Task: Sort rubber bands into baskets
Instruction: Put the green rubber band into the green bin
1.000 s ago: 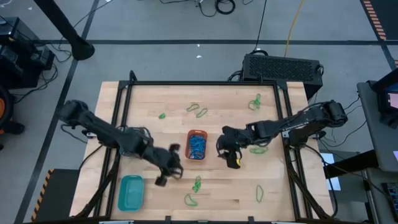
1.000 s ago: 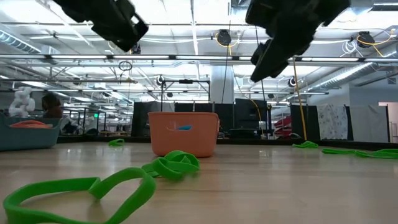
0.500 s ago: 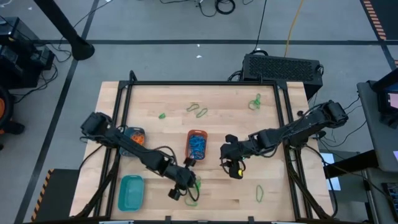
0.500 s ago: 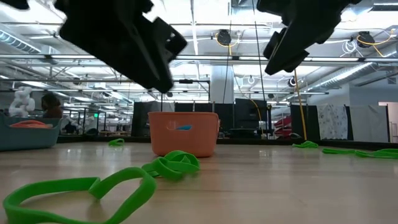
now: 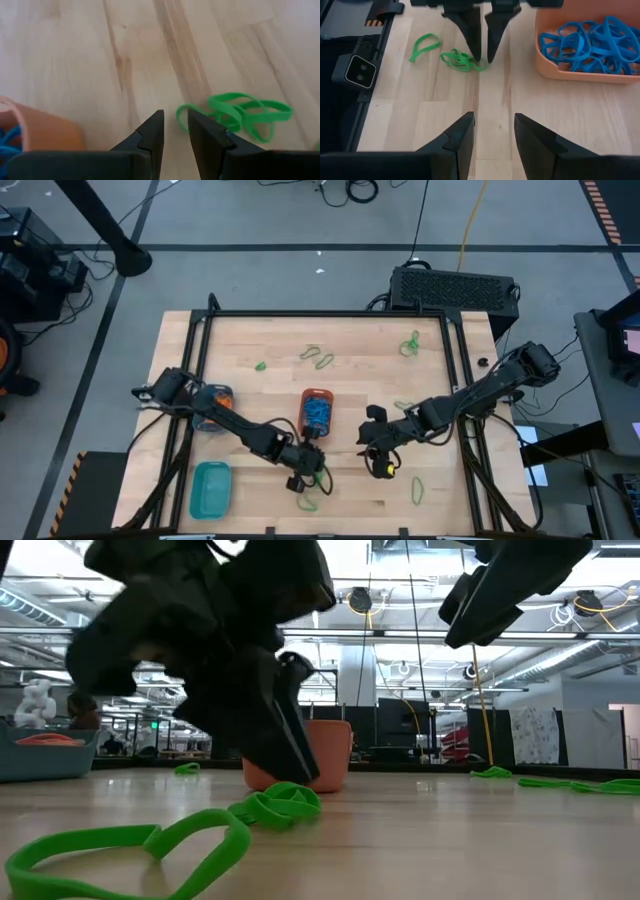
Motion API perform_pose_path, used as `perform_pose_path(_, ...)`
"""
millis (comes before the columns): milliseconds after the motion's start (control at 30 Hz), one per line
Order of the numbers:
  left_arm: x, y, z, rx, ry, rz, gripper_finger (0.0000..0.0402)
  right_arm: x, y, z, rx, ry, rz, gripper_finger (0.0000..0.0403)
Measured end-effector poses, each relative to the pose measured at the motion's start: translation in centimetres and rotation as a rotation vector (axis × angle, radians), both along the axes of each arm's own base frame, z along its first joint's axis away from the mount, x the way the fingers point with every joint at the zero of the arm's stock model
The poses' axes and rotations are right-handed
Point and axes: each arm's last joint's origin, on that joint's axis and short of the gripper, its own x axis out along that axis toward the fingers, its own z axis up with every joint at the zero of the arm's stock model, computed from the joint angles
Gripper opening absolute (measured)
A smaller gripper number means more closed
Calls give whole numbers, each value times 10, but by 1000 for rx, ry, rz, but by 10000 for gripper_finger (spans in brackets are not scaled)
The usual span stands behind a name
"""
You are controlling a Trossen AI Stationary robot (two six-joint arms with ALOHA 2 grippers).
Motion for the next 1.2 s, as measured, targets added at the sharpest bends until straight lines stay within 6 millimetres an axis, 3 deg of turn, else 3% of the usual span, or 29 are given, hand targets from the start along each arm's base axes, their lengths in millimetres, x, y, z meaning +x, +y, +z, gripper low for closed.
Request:
perform_pose_path(433,5,2,-12,-66,31,-37,92,0,0,0,-10,3,10,132)
perform_pose_path(700,4,0,-12,-92,49,-71,11,0,0,0,-20,1,21,132)
perform_pose_path(800,4,2,-10,-30,22,-55,7,0,0,0,-22,1,23,132)
perform_pose_path(1067,10,-2,5,10,5,-79,3,0,0,0,-21,2,23,132)
perform_pose_path(1200,7,-6,26,50,-16,-67,2,-1,0,-1,-22,4,23,132)
